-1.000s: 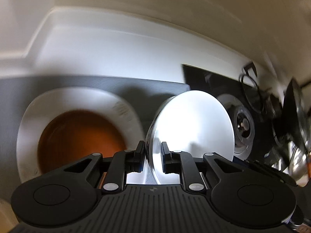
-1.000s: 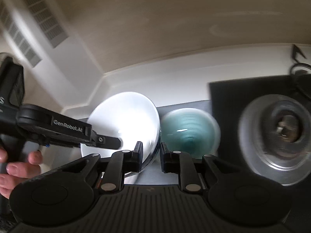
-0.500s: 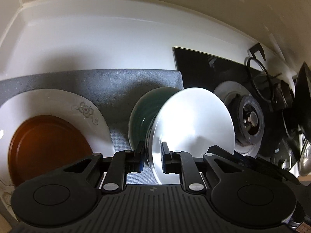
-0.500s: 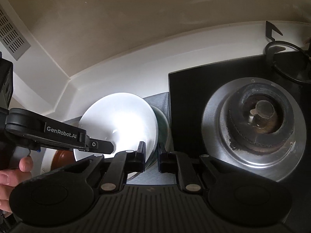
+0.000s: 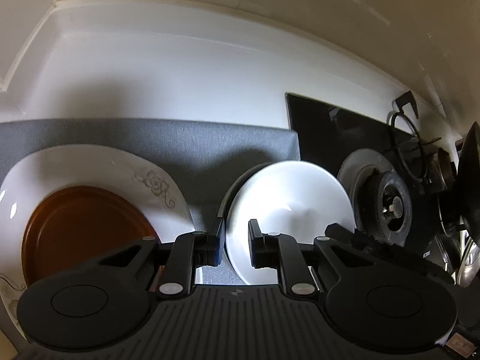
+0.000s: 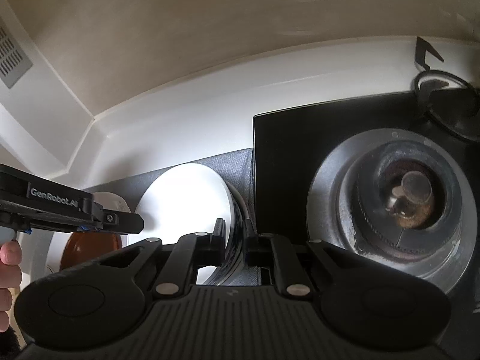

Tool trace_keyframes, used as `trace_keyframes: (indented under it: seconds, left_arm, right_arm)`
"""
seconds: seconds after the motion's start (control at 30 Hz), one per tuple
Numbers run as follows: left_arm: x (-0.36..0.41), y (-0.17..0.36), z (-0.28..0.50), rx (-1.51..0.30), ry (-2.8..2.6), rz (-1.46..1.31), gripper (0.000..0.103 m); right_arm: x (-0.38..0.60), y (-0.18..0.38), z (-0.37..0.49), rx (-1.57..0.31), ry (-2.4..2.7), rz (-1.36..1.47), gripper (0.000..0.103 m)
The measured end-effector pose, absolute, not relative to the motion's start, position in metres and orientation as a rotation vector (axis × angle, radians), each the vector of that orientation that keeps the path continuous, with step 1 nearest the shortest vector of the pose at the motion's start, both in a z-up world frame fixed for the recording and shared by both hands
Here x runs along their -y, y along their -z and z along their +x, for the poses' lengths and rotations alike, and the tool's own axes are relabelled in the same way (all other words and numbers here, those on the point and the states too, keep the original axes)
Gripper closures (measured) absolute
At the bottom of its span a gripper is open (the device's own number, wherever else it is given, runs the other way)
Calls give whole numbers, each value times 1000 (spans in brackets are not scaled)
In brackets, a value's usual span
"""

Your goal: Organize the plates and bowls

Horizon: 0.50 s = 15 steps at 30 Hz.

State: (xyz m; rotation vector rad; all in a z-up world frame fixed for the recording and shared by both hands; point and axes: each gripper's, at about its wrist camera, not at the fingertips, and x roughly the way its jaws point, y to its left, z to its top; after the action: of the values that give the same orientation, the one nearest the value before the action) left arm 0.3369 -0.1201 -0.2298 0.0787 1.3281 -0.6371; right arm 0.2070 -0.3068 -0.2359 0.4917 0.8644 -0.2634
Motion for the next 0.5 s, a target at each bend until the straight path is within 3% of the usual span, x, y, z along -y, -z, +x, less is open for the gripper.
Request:
trace_keyframes:
  seconds: [0.33, 0.5]
  left_arm:
    - [130, 236, 327, -1213, 657, 208, 87]
    - [133, 242, 323, -1197, 651, 236, 86]
  right_arm:
    - [317, 228, 190, -842, 253, 551, 89]
    - [325, 233, 188, -850, 256, 608, 80]
